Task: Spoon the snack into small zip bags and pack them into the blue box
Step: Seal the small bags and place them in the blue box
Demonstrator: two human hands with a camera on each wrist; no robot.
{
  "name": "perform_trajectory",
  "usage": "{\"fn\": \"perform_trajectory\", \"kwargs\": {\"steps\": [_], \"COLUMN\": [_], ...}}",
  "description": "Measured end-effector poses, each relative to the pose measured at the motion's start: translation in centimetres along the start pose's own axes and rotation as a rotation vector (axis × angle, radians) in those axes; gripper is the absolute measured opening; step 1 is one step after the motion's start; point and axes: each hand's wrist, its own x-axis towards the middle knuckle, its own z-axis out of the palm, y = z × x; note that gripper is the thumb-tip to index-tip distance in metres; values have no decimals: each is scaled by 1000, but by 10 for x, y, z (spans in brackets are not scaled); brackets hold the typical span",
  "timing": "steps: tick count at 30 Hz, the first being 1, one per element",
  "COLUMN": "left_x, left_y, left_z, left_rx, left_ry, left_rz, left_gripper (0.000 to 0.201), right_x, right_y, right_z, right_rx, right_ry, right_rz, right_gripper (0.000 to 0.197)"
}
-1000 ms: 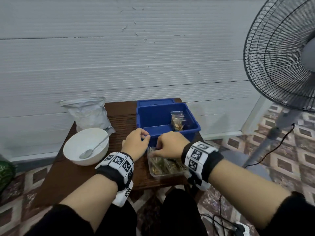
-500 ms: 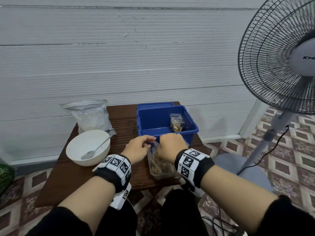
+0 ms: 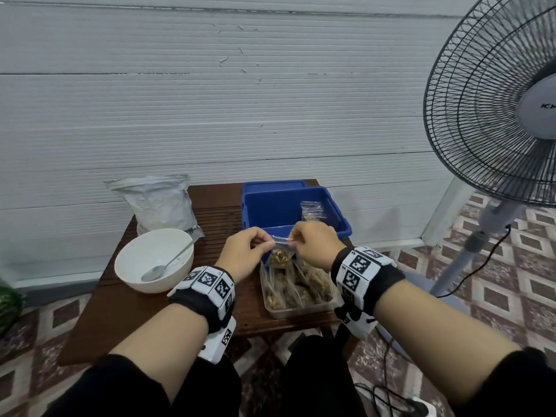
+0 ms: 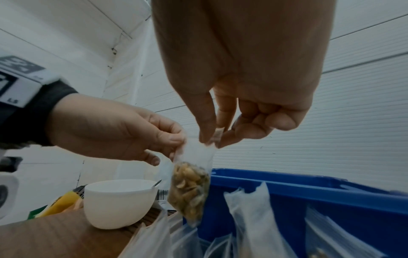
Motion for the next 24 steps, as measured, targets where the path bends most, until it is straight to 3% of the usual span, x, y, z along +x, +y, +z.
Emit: {"fn": "perform_trajectory", "kwargs": {"steps": [4, 10, 15, 24], "left_x": [0, -2, 0, -2], "left_y": [-2, -2, -4, -6], "left_z": [-3, -3, -4, 1], "left_rx": [-13, -1, 75, 44], "left_ry": [-7, -26, 21, -43], "left_rz": [-8, -19, 1, 71], "left_gripper": [14, 5, 7, 15], "right_x": [1, -1, -6, -2], "right_y": [8, 13, 12, 16], "right_z": [5, 13, 18, 23], "right_rx": [140, 275, 296, 297], "right_ry": [16, 83, 123, 171], "right_rz": [68, 83, 35, -109], "right_gripper": [9, 15, 16, 16]}}
